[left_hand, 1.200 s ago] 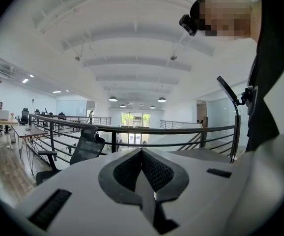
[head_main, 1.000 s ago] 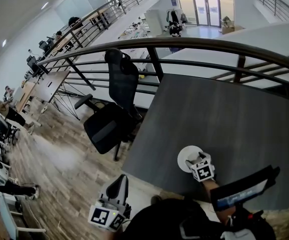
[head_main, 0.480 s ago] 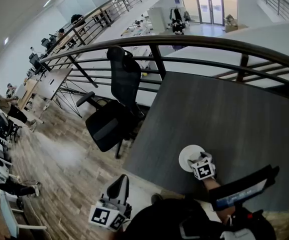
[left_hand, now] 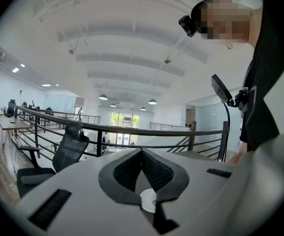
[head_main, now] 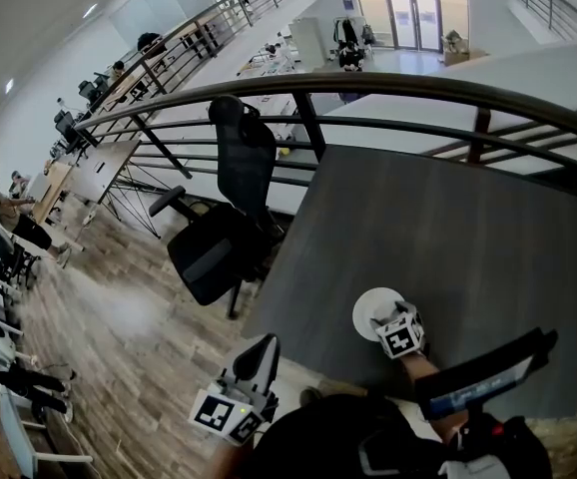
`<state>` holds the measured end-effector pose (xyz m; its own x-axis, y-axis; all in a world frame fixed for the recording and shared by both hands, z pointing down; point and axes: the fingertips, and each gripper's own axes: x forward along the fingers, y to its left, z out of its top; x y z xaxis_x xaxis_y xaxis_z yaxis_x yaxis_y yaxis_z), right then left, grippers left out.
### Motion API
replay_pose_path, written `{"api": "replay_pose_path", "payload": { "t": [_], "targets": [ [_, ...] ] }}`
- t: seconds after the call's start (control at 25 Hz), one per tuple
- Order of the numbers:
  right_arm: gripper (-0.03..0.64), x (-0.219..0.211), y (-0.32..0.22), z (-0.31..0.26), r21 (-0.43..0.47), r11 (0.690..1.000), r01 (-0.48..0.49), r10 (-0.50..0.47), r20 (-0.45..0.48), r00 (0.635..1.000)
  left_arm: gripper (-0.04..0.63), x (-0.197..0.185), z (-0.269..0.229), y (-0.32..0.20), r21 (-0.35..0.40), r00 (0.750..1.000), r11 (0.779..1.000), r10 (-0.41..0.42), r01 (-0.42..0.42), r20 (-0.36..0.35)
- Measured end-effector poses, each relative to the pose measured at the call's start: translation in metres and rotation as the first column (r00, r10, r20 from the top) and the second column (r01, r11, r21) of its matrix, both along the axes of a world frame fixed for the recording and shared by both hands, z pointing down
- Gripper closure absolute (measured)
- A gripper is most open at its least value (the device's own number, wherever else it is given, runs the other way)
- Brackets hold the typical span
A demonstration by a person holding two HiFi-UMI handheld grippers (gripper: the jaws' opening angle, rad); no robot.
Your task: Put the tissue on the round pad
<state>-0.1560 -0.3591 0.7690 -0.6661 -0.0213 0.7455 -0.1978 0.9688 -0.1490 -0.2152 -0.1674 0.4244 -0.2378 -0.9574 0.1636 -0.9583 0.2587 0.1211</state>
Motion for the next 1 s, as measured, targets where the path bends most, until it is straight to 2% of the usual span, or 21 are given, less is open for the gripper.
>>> {"api": "replay_pose_path", "payload": {
  "t": [0.2, 0.4, 0.68, 0.88, 1.0],
  "targets": [
    [0.282, 0.003, -0.001, -0.001, 0.055, 0.998, -0.002, 0.003, -0.02, 1.0, 0.592, 0.007, 0.006, -0.014, -0.001, 0.999, 0.999, 0.05, -0.05, -0.003],
    [0.282, 0.001, -0.005, 0.002, 0.08, 0.997, 0.017, -0.016, -0.024, 1.0, 0.592, 0.003, 0.02, -0.031, 0.008, 0.998, 0.998, 0.064, -0.064, -0.003],
    [0.282, 0.005, -0.007, 0.002, 0.103, 0.994, 0.02, -0.018, -0.024, 1.0, 0.592, 0.009, 0.044, -0.062, 0.019, 0.992, 0.992, 0.127, -0.127, 0.005],
    [0.282, 0.0, -0.009, 0.005, 0.11, 0.993, 0.035, -0.033, -0.016, 0.999, 0.592, 0.024, 0.046, -0.077, 0.014, 0.976, 0.976, 0.217, -0.217, 0.032],
    [0.282, 0.001, -0.007, 0.003, 0.105, 0.994, 0.037, -0.035, -0.021, 0.999, 0.592, 0.034, 0.05, -0.078, -0.002, 0.969, 0.97, 0.241, -0.241, 0.045]
  ]
}}
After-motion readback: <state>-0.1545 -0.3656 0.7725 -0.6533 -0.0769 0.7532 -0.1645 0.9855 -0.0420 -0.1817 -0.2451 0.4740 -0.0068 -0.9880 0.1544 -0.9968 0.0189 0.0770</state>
